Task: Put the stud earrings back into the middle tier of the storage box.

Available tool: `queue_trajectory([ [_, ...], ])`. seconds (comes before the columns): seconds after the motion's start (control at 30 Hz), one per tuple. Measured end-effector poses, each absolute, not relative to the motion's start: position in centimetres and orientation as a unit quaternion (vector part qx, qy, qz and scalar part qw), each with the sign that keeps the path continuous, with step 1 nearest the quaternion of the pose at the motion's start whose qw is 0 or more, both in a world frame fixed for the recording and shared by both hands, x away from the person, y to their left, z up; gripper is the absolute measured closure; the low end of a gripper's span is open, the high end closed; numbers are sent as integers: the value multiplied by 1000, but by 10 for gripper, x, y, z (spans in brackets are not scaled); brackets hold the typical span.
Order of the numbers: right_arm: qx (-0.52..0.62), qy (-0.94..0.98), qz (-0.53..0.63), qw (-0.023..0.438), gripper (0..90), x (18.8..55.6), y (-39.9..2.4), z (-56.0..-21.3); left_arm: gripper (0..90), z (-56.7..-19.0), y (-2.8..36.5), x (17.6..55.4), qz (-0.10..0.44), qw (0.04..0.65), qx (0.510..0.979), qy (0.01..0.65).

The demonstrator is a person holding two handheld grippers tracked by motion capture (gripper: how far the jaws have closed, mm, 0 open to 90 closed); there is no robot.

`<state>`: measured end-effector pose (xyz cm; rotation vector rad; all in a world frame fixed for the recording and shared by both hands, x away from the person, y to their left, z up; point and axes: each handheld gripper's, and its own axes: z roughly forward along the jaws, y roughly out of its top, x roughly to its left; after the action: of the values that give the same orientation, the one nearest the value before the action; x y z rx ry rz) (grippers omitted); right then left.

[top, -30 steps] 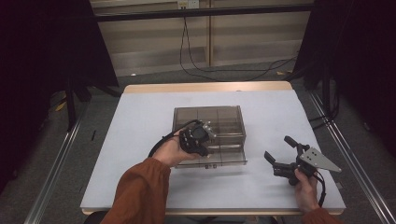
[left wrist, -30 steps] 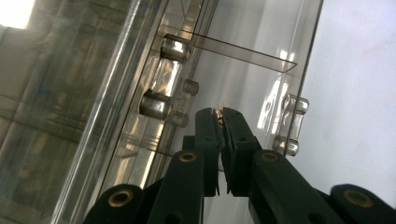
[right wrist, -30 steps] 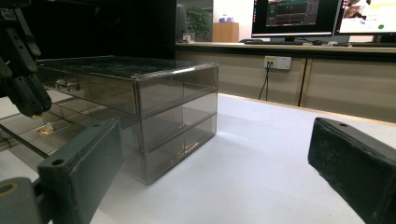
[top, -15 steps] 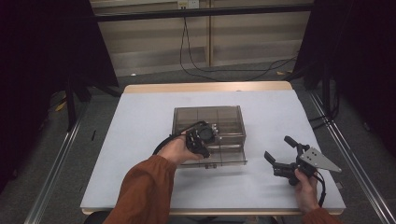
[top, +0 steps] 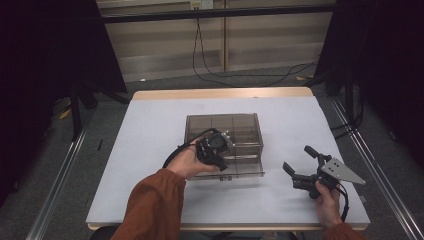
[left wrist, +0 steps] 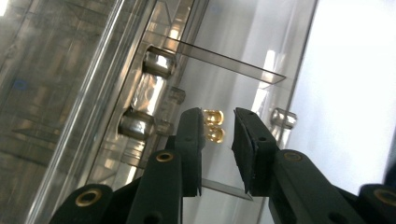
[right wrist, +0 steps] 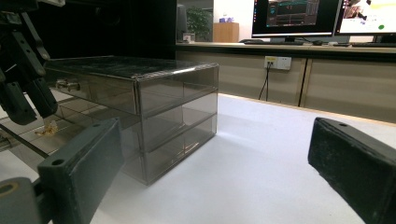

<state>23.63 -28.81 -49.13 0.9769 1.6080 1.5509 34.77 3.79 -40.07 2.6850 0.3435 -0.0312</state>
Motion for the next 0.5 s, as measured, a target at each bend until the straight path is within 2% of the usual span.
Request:
queue_trajectory([
  [0.2,376,619,597,345,29,236,-288,-491,726,-398,57,345,-9,269,953,139],
  [0.33,377,619,596,345,29,236,-288,-491,654,-396,70,341,-6,301,943,144],
  [0.43,377,619,597,345,29,236,-288,-491,696,-394,80,336,-1,330,931,156],
  [0.5,377,619,596,345,29,236,-288,-491,669,-392,88,334,4,342,926,162],
])
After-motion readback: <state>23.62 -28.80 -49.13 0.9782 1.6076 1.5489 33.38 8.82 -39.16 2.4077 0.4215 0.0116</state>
